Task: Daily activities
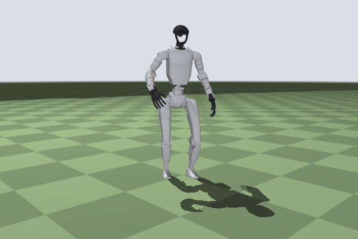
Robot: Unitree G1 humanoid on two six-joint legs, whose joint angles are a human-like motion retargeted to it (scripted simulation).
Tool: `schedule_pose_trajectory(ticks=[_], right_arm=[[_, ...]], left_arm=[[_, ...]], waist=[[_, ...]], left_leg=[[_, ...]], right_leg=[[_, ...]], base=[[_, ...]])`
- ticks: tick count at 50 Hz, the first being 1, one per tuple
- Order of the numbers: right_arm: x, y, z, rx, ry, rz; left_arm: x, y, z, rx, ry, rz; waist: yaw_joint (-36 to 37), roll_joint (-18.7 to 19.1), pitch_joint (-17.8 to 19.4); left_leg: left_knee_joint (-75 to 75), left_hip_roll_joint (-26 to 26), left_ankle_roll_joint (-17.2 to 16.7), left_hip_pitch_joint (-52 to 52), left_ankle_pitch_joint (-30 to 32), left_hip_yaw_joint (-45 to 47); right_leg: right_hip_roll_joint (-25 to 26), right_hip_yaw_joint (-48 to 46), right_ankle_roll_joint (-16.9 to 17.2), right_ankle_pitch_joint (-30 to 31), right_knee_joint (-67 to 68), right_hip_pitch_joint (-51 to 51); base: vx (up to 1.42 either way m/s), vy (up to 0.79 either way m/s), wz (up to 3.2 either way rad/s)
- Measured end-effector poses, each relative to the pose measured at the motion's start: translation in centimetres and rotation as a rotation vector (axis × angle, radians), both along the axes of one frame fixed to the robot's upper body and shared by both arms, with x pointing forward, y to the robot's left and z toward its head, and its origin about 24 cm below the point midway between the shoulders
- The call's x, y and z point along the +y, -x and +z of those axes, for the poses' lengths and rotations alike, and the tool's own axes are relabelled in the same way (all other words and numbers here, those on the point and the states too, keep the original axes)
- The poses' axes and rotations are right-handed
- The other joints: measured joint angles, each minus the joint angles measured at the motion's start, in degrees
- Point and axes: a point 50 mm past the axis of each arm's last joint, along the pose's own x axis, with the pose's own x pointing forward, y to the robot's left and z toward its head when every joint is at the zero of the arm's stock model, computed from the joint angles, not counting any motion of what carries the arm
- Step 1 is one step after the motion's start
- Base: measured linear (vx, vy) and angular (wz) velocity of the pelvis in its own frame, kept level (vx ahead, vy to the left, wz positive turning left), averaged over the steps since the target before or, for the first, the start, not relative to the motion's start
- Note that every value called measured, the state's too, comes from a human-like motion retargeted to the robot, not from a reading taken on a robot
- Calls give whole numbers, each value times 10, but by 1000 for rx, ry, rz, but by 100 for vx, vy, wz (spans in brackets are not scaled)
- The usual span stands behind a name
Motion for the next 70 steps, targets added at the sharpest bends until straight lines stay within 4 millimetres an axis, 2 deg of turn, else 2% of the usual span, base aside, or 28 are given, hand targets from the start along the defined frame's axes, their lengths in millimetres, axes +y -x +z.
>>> schedule_pose_trajectory(ticks=[3,6,9,11,13,17,20,23,25,29,31,34,38,43,47,50,53,62,70], right_arm=[[6,-12,32,-131,13,86],[10,-9,56,-203,10,151],[15,-5,71,-248,-15,196],[18,-2,74,-268,-49,198],[18,1,76,-284,-89,174],[17,4,77,-332,-181,91],[19,6,78,-362,-227,61],[21,4,81,-372,-251,65],[23,2,81,-364,-252,84],[31,-5,80,-334,-228,145],[36,-11,80,-329,-213,171],[45,-23,84,-345,-201,202],[56,-31,87,-351,-219,230],[74,-39,93,-342,-297,288],[90,-39,93,-315,-362,345],[99,-36,89,-296,-389,370],[107,-36,87,-286,-405,388],[121,-35,81,-285,-440,371],[113,-33,81,-348,-432,280]], left_arm=[[7,-8,11,-48,-24,-80],[10,-25,29,-140,-31,-182],[2,-52,53,-277,-24,-286],[-9,-71,70,-385,-9,-341],[-23,-90,88,-503,19,-376],[-53,-119,127,-740,103,-436],[-70,-131,151,-879,147,-484],[-80,-136,167,-963,166,-519],[-84,-137,170,-978,174,-527],[-85,-132,162,-944,192,-491],[-85,-130,158,-925,199,-473],[-88,-132,160,-923,202,-476],[-96,-132,168,-948,202,-516],[-97,-135,187,-1027,160,-535],[-93,-136,195,-1075,125,-500],[-92,-135,195,-1090,118,-466],[-91,-136,196,-1108,111,-434],[-97,-139,201,-1132,125,-438],[-103,-144,212,-1186,107,-498]], waist=[[11,11,-3],[2,-3,1],[-29,-38,2],[-54,-53,-6],[-74,-51,-17],[-89,-28,-43],[-92,-31,-58],[-84,-31,-71],[-81,-31,-71],[-69,-21,-55],[-61,-8,-44],[-38,33,-30],[-3,55,-30],[14,34,-33],[10,9,-51],[14,10,-65],[12,2,-81],[0,-29,-90],[-26,-64,-74]], left_leg=[[21,4,7,-5,-28,-1],[-11,-20,24,39,-40,9],[-100,-73,36,100,-22,26],[-179,-103,35,138,5,25],[-258,-113,28,177,34,16],[-377,-96,20,241,70,-1],[-372,-106,24,255,48,-6],[-356,-108,31,275,16,-14],[-323,-104,33,287,-5,1],[-158,-78,19,272,-20,10],[-42,-48,8,242,-8,18],[116,28,1,175,9,27],[176,76,19,88,-20,39],[22,50,24,24,-28,55],[-166,6,5,4,44,50],[-203,2,-10,-19,71,37],[-227,-5,-9,-16,96,42],[-229,-31,40,26,40,80],[-267,-79,56,83,28,108]], right_leg=[[12,0,-2,-21,6,6],[-12,9,6,-36,78,8],[-89,5,11,-43,233,-52],[-128,8,16,-35,278,-98],[-143,10,25,-20,250,-137],[-125,20,58,46,61,-183],[-137,35,84,64,3,-218],[-142,35,85,89,3,-221],[-147,29,77,90,42,-213],[-127,22,49,52,112,-180],[-102,14,36,34,123,-158],[-39,-8,18,34,83,-115],[4,-12,14,38,30,-72],[-1,8,27,59,-70,-13],[-23,23,38,67,-117,1],[-18,34,38,54,-106,-2],[-24,48,37,42,-107,-2],[-63,78,49,-3,-56,4],[-123,73,75,-35,69,-17]], base=[[30,10,-3],[34,12,47],[34,10,78],[37,7,89],[39,3,74],[39,-3,39],[35,-9,25],[40,-15,17],[41,-17,19],[39,-18,-10],[35,-15,-29],[33,-13,-50],[35,-10,-47],[37,-4,-31],[35,2,-29],[31,8,-46],[31,12,-39],[23,15,-26],[11,13,4]])
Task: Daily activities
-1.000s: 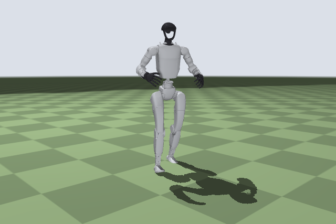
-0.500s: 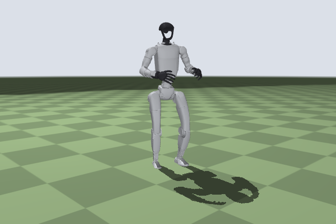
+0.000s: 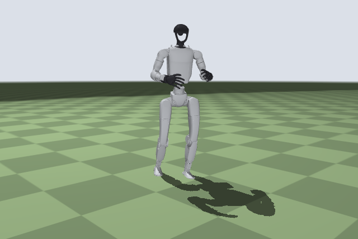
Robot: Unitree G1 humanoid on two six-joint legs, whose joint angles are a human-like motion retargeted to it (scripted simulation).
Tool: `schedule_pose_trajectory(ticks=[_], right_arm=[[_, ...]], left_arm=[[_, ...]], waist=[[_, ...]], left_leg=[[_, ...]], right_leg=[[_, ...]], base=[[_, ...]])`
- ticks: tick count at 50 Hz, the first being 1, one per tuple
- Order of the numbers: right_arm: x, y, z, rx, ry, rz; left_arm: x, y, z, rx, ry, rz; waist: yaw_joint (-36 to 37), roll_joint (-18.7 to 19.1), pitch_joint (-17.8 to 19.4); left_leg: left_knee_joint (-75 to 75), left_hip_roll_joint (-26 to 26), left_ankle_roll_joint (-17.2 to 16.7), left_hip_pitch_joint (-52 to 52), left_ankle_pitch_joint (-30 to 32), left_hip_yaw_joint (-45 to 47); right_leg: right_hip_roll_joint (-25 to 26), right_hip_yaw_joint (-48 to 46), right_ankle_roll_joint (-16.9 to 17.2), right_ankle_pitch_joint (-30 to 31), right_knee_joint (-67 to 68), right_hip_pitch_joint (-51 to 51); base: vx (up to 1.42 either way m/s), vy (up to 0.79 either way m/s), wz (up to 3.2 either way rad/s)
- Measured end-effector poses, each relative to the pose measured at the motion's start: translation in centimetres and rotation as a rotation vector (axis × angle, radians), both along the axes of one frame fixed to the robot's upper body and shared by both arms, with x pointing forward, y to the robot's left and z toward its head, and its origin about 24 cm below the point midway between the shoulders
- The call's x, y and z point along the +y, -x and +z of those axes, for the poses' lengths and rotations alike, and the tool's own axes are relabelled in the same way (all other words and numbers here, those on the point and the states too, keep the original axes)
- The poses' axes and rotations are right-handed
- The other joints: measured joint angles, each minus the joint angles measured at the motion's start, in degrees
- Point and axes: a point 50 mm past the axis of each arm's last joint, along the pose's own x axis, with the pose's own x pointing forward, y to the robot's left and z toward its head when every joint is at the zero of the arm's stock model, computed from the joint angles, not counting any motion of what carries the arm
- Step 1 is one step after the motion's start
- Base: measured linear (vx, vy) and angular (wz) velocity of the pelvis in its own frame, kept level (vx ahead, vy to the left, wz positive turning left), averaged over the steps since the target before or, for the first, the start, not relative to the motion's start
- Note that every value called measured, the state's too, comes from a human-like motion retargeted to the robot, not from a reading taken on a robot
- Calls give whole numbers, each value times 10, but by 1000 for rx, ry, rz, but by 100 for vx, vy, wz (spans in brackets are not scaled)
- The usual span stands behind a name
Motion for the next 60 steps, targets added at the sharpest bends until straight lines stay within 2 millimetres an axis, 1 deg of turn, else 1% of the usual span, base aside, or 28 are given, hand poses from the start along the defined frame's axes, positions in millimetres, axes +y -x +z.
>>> schedule_pose_trajectory(ticks=[2,5,8,11,16,20,25,35,37,39,42,43,46,48,50,52,53,55,57,60], right_arm=[[-3,1,2,-18,0,-27],[-7,1,6,-53,-5,-62],[-10,1,12,-93,-19,-99],[-14,0,18,-132,-35,-132],[-18,0,29,-185,-66,-175],[-20,2,37,-218,-98,-194],[-24,5,46,-256,-128,-216],[-26,13,59,-294,-171,-186],[-24,19,57,-291,-196,-187],[-27,18,71,-346,-206,-184],[-30,19,96,-464,-231,-186],[-29,22,102,-502,-240,-191],[-31,26,133,-646,-250,-186],[-30,33,146,-725,-271,-188],[-28,38,164,-815,-275,-174],[-25,42,178,-889,-293,-156],[-22,45,185,-921,-300,-142],[-16,54,191,-970,-318,-115],[-11,58,203,-1025,-323,-76],[-2,63,215,-1085,-335,-21]], left_arm=[[-1,-2,2,-16,-11,-5],[-2,-4,6,-36,-23,-9],[-4,-5,7,-46,-29,-18],[-4,-5,8,-51,-31,-28],[-2,-5,10,-50,-23,-49],[-10,-3,12,-50,15,-93],[-15,4,12,-42,48,-121],[-14,17,6,-3,25,-149],[-17,26,-2,27,29,-161],[-11,25,1,25,-2,-159],[-7,31,-2,43,-22,-161],[-9,36,-6,58,-16,-165],[0,38,-3,56,-52,-157],[-1,45,-7,71,-45,-159],[5,46,-4,69,-68,-151],[8,46,-3,72,-71,-146],[9,47,-3,74,-67,-143],[5,52,-8,94,-32,-139],[10,49,-5,90,-32,-119],[12,47,-5,99,5,-95]], waist=[[-8,-9,4],[-18,-18,7],[-34,-25,8],[-46,-28,5],[-48,-29,-5],[-38,-30,-12],[-19,-31,-13],[17,-28,-11],[18,-34,-22],[22,-33,-23],[27,-30,-22],[27,-32,-27],[30,-31,-26],[31,-32,-30],[33,-33,-30],[38,-32,-22],[40,-31,-18],[41,-34,-23],[46,-36,-19],[55,-37,-8]], left_leg=[[-17,-12,1,14,4,5],[-45,-22,0,31,13,11],[-75,-34,-1,42,29,5],[-106,-40,-3,51,47,-4],[-157,-42,-4,63,80,-22],[-193,-37,-3,73,103,-36],[-229,-28,-1,87,126,-50],[-281,-6,-1,107,156,-68],[-287,-15,1,96,176,-70],[-283,-11,1,95,164,-73],[-283,-8,1,92,170,-75],[-287,-13,3,84,183,-75],[-284,-11,4,81,174,-78],[-287,-16,7,70,192,-78],[-285,-16,7,68,184,-80],[-280,-13,8,67,181,-81],[-276,-11,9,66,180,-81],[-268,-18,13,45,195,-78],[-260,-16,14,44,180,-79],[-239,-12,16,38,170,-78]], right_leg=[[-25,-12,2,4,39,-12],[-71,-49,-10,9,83,-35],[-81,-46,-9,4,88,-59],[-79,-38,-5,10,69,-79],[-62,-34,3,36,15,-90],[-53,-46,-1,46,-23,-79],[-41,-62,-6,55,-64,-61],[-15,-88,-8,82,-137,-28],[-31,-90,-6,79,-104,-55],[-23,-93,-5,77,-126,-44],[-20,-101,-3,86,-139,-40],[-30,-102,-2,86,-118,-58],[-25,-108,1,84,-136,-51],[-37,-110,3,85,-114,-72],[-34,-113,5,81,-125,-68],[-29,-117,6,87,-140,-60],[-27,-119,7,90,-147,-56],[-42,-118,10,91,-116,-86],[-35,-120,12,88,-136,-75],[-28,-123,12,98,-157,-62]], base=[[6,8,3],[3,4,-6],[2,1,16],[2,-1,13],[2,-6,5],[2,-9,-2],[2,-8,-1],[0,-2,-1],[-5,-2,19],[4,-1,-2],[-2,0,4],[-6,-1,16],[2,-1,0],[-6,-1,12],[3,-1,-2],[0,0,0],[0,0,0],[-7,0,7],[3,-1,-6],[0,0,0]])
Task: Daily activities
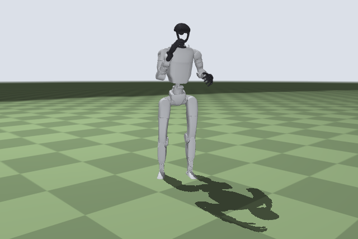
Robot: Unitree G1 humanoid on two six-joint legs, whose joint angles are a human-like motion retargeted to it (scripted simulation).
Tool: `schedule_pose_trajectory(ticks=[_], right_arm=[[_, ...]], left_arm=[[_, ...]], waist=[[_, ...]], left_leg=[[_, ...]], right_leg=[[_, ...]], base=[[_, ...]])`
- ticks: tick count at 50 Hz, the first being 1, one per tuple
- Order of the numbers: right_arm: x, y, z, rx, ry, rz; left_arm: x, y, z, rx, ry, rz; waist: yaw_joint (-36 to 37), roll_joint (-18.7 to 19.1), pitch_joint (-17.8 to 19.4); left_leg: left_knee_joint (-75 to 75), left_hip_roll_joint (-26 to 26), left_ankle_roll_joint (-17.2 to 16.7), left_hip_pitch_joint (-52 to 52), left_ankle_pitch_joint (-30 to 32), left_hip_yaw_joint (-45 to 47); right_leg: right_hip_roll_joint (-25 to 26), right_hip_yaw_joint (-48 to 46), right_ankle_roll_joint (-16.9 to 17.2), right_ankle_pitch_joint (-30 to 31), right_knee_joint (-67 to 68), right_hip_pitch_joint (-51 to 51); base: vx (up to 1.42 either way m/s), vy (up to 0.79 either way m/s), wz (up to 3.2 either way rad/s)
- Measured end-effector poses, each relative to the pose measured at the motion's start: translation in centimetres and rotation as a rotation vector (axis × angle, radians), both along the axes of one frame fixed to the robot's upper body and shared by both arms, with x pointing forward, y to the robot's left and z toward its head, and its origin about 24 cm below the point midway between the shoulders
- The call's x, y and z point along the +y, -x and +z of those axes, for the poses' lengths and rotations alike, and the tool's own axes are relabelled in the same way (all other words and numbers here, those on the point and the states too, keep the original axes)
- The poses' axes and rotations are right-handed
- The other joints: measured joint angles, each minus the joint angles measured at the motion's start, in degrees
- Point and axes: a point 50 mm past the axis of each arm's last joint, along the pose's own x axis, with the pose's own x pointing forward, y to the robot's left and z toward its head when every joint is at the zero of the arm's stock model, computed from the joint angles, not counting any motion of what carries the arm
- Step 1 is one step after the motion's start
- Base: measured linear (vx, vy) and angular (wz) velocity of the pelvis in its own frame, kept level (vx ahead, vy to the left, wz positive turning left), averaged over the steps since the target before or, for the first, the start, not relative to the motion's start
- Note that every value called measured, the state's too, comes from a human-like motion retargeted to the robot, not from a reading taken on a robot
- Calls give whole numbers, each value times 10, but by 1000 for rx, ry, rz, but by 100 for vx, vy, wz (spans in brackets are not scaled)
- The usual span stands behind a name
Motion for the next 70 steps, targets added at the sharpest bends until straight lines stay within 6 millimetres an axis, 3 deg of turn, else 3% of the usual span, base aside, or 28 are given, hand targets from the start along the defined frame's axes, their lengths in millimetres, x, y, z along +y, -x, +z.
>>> schedule_pose_trajectory(ticks=[13,22,30,44,59,70], right_arm=[[37,23,38,-221,216,87],[42,33,51,-329,162,90],[35,49,63,-464,100,9],[24,59,74,-566,49,-185],[28,54,78,-508,220,-247],[31,59,83,-536,306,-252]], left_arm=[[7,-5,-1,7,110,154],[19,-3,-1,2,128,249],[29,0,5,-28,115,304],[21,-23,78,-354,55,262],[37,-26,104,-406,-31,320],[26,-24,160,-652,-11,262]], waist=[[15,3,16],[12,18,11],[6,35,7],[-4,64,12],[-38,88,44],[-91,93,74]], left_leg=[[110,18,8,-46,-50,7],[185,36,12,-71,-91,18],[246,55,18,-80,-126,32],[342,98,24,-75,-177,62],[414,137,33,-41,-213,111],[463,159,40,-21,-231,156]], right_leg=[[25,12,-1,33,-57,23],[43,26,5,49,-89,37],[60,42,14,63,-115,54],[88,73,24,65,-119,78],[110,135,30,31,-50,68],[125,187,42,-9,39,31]], base=[[-1,0,-11],[1,0,-32],[2,0,-40],[1,0,-45],[-1,0,-55],[-3,0,-59]])
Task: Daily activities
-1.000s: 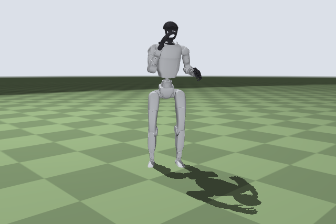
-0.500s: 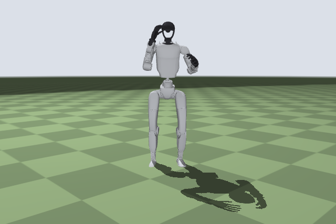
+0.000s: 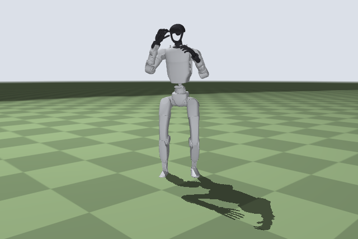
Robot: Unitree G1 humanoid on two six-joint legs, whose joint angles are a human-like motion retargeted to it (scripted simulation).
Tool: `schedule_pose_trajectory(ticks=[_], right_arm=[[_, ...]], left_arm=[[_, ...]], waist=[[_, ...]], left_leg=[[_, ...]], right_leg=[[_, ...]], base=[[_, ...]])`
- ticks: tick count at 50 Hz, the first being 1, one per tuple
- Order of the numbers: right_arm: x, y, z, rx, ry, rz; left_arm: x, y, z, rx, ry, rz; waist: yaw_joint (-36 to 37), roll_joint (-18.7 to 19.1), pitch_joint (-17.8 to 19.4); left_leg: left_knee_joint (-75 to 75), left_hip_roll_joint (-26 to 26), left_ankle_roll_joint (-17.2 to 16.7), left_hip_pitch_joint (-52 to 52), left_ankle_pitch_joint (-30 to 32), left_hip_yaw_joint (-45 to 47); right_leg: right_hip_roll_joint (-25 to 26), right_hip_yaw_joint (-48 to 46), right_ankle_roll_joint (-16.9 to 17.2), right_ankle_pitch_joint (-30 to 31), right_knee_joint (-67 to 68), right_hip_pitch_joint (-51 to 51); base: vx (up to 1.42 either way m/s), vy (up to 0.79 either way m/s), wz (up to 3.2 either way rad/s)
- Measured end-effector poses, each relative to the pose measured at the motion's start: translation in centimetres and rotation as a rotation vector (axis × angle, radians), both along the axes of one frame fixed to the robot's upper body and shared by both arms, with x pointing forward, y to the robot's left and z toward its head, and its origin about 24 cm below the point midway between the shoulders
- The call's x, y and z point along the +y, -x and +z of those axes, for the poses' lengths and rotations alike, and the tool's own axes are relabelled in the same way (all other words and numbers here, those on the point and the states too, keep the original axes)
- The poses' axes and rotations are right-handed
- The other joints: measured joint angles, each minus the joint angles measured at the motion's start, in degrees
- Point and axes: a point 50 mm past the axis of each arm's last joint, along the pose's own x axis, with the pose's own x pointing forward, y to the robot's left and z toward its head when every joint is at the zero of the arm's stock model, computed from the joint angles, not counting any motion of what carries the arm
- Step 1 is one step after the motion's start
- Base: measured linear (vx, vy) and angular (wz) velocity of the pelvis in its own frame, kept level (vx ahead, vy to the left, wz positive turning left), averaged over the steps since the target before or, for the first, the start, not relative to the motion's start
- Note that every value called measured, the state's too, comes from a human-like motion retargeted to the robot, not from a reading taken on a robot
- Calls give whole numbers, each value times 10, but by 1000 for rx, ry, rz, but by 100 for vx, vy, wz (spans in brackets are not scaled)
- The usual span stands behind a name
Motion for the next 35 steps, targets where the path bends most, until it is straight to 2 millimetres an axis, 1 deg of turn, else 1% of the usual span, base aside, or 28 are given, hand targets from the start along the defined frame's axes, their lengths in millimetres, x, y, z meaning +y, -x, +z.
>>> schedule_pose_trajectory(ticks=[5,9,13,20,25,29,35], right_arm=[[5,0,1,-3,38,20],[9,0,5,-28,50,32],[13,-1,8,-62,58,21],[15,2,15,-164,49,-45],[11,9,22,-279,10,-132],[5,20,29,-406,-14,-238],[4,29,42,-550,-6,-398]], left_arm=[[-9,5,27,-132,-29,-37],[-18,11,53,-264,-61,-64],[-25,19,72,-371,-94,-72],[-23,29,88,-494,-127,-12],[-21,37,99,-590,-143,48],[-28,48,113,-707,-189,65],[-41,63,134,-868,-296,112]], waist=[[-24,0,14],[-41,-3,27],[-53,-5,38],[-55,-8,53],[-54,-10,57],[-52,-14,59],[-28,-31,68]], left_leg=[[20,7,3,5,-5,18],[18,2,6,12,-6,28],[22,3,9,15,-3,36],[27,6,13,12,2,42],[27,6,15,9,8,41],[30,6,18,4,12,36],[31,5,22,-8,18,25]], right_leg=[[6,20,5,-16,36,-18],[4,29,12,-22,46,-25],[6,36,18,-22,51,-31],[10,41,30,-16,49,-40],[10,40,36,-10,43,-43],[11,34,38,-8,39,-44],[9,20,44,-3,36,-50]], base=[[-4,0,-52],[-3,0,-38],[-4,-1,-37],[-3,-1,-28],[-1,-1,-8],[0,0,0],[0,0,0]])
